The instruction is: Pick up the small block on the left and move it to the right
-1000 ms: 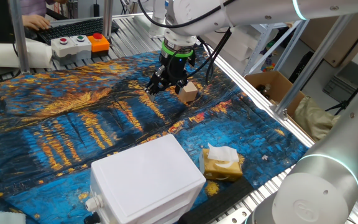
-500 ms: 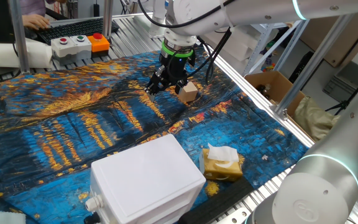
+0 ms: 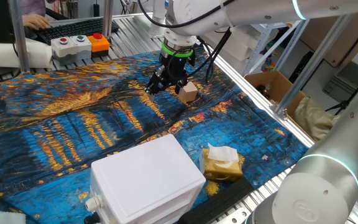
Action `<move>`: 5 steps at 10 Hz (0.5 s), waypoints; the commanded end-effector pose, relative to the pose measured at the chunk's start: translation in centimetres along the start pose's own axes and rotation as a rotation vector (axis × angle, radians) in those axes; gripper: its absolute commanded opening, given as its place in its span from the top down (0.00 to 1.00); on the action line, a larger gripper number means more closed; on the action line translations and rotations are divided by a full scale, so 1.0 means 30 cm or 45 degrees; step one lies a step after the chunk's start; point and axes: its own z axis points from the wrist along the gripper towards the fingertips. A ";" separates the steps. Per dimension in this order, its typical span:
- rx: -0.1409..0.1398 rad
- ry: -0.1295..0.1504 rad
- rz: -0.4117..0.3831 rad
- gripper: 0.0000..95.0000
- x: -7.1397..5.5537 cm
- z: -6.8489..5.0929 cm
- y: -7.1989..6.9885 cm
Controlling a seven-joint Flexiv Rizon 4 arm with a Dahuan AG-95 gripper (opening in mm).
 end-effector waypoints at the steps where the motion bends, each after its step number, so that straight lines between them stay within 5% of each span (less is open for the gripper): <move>1: 0.000 0.000 0.000 0.00 0.000 0.000 0.000; 2: -0.020 -0.003 0.301 1.00 0.000 0.000 0.000; 5: -0.032 -0.001 0.293 1.00 0.000 0.001 0.000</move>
